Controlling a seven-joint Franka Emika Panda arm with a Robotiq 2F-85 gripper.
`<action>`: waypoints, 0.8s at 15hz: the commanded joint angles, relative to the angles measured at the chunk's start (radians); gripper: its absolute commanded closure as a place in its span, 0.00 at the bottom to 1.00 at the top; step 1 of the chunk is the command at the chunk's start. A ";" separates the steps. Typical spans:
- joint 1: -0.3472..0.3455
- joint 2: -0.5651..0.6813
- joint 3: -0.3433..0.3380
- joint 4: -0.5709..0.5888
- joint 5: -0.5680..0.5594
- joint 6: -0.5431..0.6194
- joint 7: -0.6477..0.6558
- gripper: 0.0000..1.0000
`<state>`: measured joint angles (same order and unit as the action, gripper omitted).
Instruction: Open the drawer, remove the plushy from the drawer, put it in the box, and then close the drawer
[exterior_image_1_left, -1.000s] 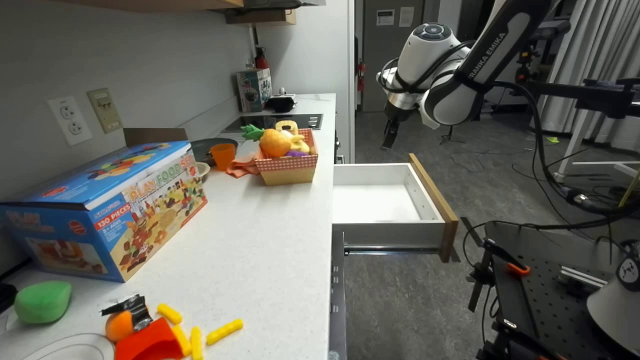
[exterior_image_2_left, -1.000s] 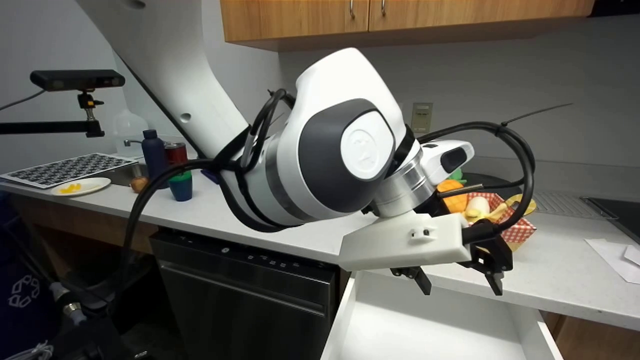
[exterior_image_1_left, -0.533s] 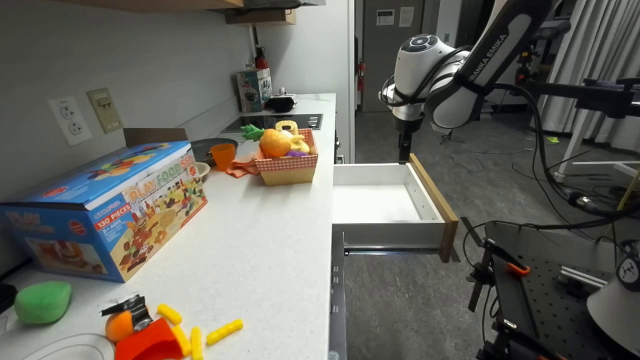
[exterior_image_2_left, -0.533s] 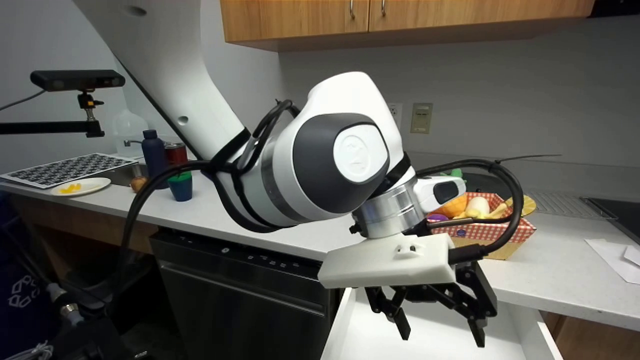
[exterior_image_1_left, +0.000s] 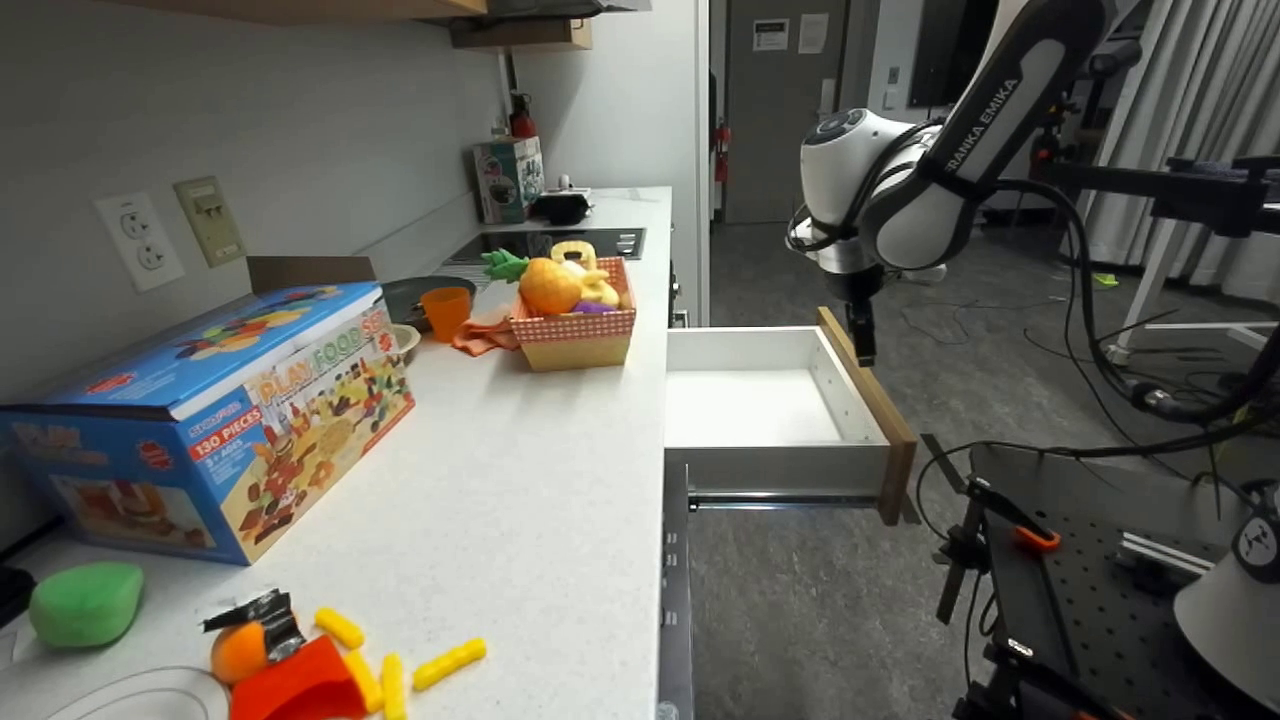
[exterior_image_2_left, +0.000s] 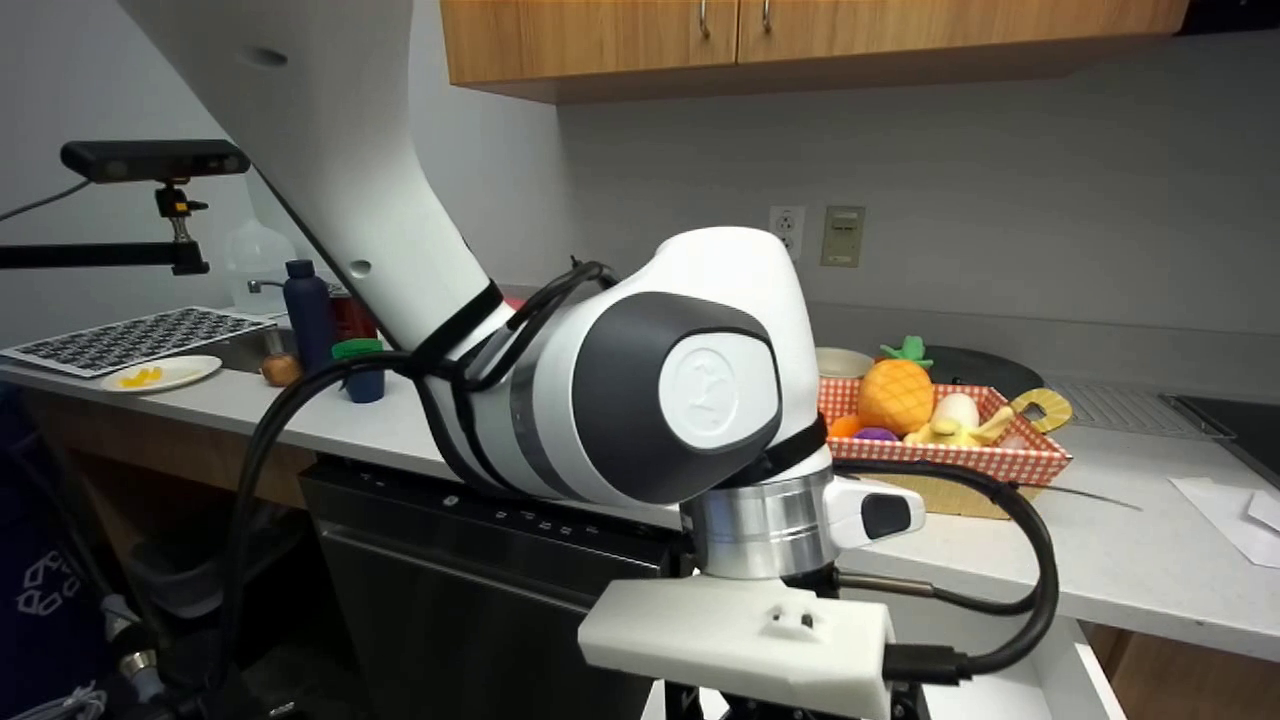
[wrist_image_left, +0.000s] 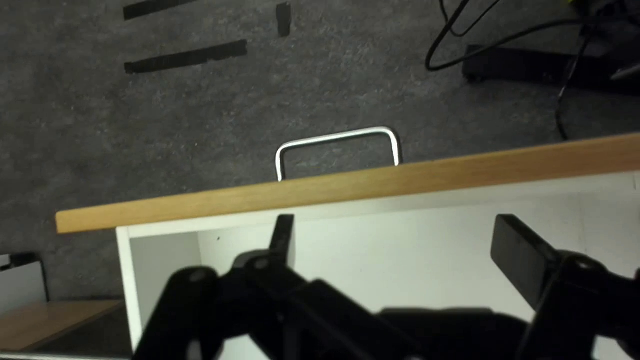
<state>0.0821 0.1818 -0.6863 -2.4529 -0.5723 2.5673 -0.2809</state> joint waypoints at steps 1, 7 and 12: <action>-0.171 -0.008 0.149 -0.007 0.055 -0.073 -0.090 0.00; -0.326 0.077 0.298 0.041 0.113 -0.145 -0.155 0.00; -0.372 0.211 0.347 0.135 0.117 -0.200 -0.149 0.00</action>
<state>-0.2511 0.3042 -0.3792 -2.4010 -0.4829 2.4217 -0.3979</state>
